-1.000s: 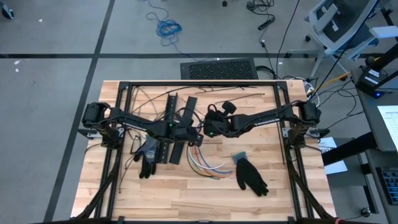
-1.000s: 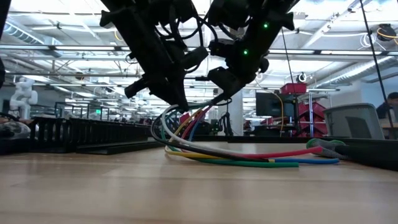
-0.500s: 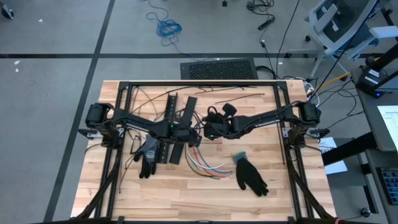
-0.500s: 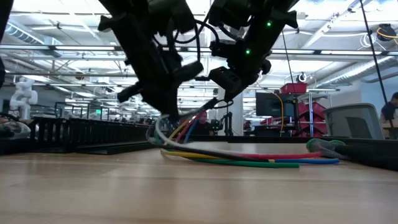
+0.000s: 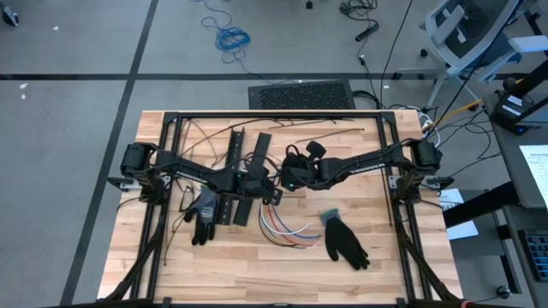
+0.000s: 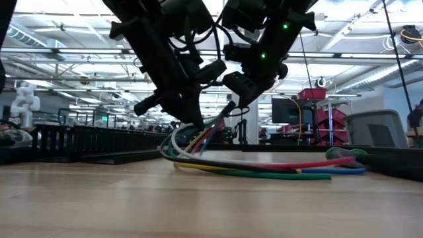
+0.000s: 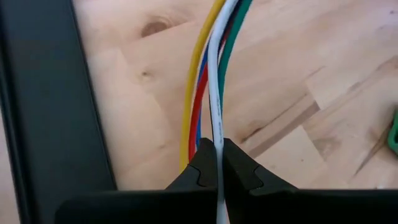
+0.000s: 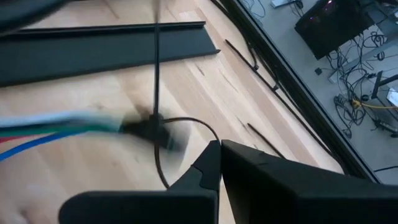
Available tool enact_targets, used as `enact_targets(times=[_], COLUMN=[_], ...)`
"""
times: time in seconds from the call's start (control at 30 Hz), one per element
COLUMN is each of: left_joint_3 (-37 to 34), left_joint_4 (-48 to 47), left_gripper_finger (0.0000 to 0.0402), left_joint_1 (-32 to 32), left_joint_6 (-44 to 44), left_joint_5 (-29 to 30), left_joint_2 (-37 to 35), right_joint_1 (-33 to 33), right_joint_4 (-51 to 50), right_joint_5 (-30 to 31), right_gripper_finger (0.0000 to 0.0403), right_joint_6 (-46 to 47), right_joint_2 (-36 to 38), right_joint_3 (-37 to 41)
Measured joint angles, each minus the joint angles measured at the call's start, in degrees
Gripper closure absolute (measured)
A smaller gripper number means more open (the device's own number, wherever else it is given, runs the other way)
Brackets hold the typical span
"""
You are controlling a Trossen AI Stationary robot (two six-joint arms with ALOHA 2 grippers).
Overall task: Ziptie cables
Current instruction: Wrap the cable wires with the black ziptie
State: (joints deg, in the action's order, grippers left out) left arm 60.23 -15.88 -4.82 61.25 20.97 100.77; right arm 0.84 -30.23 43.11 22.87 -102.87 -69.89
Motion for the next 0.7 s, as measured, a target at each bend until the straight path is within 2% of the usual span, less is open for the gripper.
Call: enact_targets(times=[0.33,0.7], left_joint_3=[0.00,0.00], left_joint_4=[-1.55,-0.65], left_gripper_finger=[0.0398,0.0398], left_joint_1=[0.55,0.98], left_joint_6=[-0.29,-0.60], left_joint_5=[1.25,2.26], left_joint_2=[0.00,0.00], right_joint_1=[-0.70,-0.35], right_joint_4=[1.72,-1.59], right_joint_5=[-1.21,-2.04], right_gripper_finger=[0.0403,0.0403], right_joint_6=[-1.05,1.72], right_joint_2=[0.00,0.00], right_joint_3=[0.02,0.02])
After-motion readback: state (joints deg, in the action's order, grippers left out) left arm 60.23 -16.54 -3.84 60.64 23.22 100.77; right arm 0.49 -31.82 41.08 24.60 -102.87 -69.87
